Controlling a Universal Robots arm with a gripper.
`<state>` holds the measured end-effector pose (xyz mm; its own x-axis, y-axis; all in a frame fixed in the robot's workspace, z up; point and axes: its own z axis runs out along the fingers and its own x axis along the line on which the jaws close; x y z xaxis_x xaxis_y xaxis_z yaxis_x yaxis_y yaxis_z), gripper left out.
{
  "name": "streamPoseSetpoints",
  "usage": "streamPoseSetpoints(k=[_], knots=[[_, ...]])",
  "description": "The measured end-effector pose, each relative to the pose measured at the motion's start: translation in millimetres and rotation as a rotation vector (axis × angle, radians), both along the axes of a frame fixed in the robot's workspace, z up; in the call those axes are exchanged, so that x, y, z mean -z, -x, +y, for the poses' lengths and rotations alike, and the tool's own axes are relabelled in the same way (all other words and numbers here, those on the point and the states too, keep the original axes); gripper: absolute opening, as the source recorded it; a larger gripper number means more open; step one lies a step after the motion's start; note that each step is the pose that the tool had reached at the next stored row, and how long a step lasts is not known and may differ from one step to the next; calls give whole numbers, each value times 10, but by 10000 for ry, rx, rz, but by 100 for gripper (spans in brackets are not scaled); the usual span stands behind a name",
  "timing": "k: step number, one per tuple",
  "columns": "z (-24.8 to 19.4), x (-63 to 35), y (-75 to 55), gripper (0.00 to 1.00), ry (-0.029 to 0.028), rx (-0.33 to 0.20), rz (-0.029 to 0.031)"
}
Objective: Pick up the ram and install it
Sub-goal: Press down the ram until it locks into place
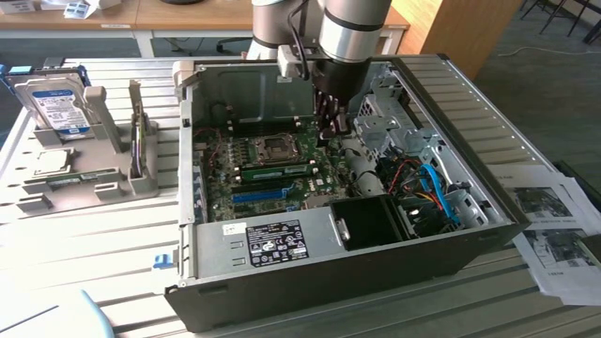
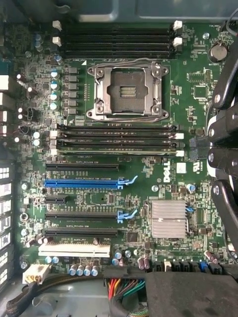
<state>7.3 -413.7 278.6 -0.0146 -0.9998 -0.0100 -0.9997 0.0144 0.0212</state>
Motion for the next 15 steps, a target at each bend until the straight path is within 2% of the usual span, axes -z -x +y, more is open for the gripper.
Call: streamPoseSetpoints(k=[15], knots=[[0,126,0,9,-1,0,0]])
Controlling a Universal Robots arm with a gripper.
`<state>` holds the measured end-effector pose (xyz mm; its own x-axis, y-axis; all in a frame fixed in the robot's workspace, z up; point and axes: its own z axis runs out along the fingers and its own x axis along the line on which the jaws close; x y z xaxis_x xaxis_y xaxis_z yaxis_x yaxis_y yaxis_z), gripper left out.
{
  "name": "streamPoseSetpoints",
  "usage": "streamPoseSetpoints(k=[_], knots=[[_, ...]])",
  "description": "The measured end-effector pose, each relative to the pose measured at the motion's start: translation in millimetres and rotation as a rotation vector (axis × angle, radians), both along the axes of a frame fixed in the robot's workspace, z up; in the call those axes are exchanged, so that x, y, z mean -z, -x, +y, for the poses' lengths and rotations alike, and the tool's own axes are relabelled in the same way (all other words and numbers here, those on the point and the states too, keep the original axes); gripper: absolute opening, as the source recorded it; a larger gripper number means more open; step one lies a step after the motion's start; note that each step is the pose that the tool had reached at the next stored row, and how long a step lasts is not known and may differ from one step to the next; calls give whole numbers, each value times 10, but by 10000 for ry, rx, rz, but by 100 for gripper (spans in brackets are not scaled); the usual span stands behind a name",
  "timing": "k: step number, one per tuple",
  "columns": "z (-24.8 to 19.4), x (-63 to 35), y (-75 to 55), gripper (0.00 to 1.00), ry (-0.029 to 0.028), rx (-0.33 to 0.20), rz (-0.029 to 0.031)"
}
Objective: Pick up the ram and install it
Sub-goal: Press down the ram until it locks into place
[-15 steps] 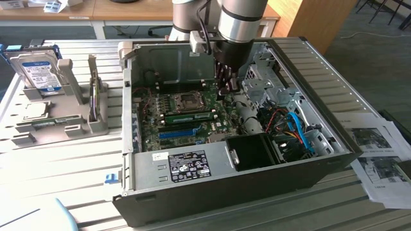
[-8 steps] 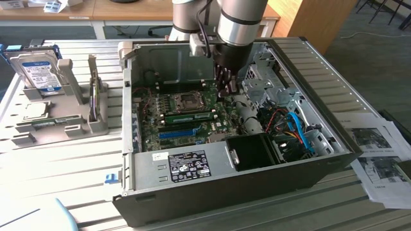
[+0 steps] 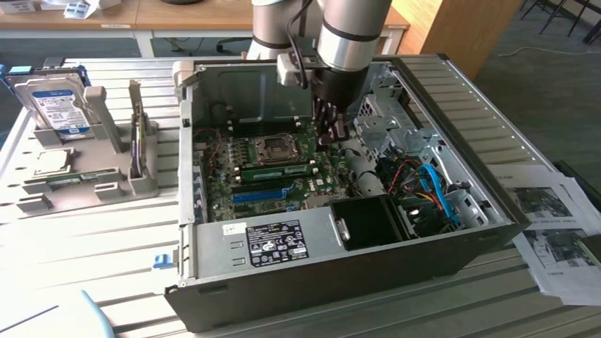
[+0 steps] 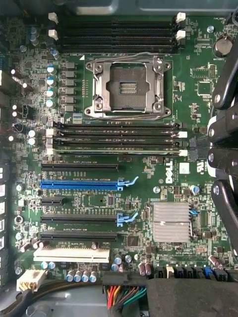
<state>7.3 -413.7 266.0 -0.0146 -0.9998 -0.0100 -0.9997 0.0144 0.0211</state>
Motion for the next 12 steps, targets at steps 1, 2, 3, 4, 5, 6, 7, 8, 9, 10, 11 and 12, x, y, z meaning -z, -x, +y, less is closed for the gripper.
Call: streamPoseSetpoints(k=[1,2,3,4,5,6,7,8,9,10,11,12], knots=[[0,7,0,9,1,0,1],[0,14,0,9,1,0,1],[0,22,0,9,0,0,1],[0,30,0,9,0,0,1],[0,39,0,9,0,0,1],[0,48,0,9,0,0,0],[0,57,0,9,0,0,1],[0,64,0,9,1,0,1],[0,72,0,9,1,0,1],[0,80,0,9,0,0,0],[0,88,0,9,0,0,1],[0,97,0,9,0,1,1]])
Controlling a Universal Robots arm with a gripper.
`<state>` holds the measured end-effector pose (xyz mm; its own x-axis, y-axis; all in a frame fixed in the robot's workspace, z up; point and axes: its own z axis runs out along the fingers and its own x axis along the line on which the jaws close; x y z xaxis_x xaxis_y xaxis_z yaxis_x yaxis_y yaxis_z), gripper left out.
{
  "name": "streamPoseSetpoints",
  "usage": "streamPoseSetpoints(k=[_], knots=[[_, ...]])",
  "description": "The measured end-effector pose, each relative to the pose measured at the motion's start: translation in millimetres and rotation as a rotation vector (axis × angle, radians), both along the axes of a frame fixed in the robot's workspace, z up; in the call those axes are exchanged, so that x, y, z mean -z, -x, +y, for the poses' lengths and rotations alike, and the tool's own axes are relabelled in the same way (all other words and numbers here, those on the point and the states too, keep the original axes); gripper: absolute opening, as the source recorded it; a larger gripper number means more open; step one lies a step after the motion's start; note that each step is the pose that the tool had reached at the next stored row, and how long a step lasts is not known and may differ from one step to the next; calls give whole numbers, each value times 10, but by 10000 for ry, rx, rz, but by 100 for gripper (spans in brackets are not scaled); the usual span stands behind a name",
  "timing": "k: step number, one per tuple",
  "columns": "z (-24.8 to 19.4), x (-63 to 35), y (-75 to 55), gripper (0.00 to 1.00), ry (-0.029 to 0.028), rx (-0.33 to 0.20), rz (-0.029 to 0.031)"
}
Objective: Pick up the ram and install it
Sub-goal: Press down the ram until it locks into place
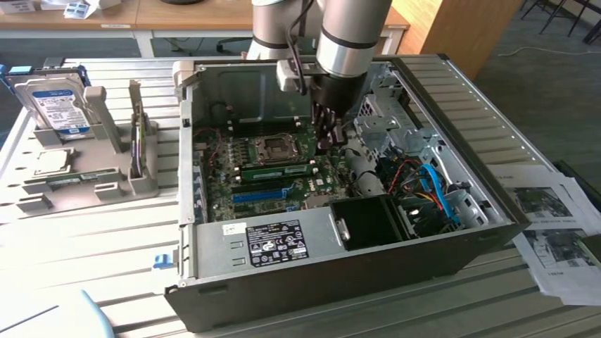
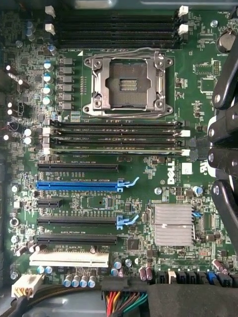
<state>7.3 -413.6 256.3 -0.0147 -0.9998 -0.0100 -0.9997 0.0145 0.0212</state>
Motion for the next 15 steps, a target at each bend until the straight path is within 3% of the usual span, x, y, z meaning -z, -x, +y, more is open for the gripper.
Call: streamPoseSetpoints(k=[15], knots=[[0,167,0,9,0,0,0]])
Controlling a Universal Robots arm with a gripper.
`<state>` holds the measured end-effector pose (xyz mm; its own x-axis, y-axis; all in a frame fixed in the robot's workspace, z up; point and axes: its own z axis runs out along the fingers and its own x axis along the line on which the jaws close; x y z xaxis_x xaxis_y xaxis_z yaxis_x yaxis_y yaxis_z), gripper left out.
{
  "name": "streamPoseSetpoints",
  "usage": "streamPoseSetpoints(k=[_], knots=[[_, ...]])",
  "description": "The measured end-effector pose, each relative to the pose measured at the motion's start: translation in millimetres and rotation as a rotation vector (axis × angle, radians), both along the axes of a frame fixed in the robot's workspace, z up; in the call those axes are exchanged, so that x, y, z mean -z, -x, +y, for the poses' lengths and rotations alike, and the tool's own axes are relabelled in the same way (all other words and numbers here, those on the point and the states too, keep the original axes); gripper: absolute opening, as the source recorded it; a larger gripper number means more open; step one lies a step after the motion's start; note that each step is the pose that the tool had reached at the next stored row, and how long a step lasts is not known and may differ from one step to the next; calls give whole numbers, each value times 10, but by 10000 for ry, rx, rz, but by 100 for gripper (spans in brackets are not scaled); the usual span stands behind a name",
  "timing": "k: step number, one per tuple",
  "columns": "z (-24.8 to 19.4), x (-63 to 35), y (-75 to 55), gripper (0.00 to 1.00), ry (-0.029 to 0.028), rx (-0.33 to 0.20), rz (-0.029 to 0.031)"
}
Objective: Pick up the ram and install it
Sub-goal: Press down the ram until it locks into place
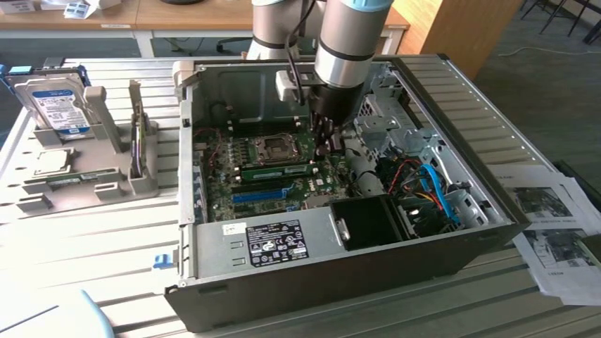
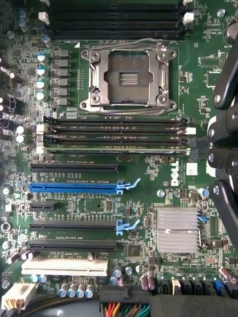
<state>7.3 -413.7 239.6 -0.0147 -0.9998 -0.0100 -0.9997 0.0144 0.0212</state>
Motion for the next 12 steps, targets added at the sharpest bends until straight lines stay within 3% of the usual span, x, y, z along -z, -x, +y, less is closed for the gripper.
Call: streamPoseSetpoints(k=[12], knots=[[0,52,0,9,1,0,0]])
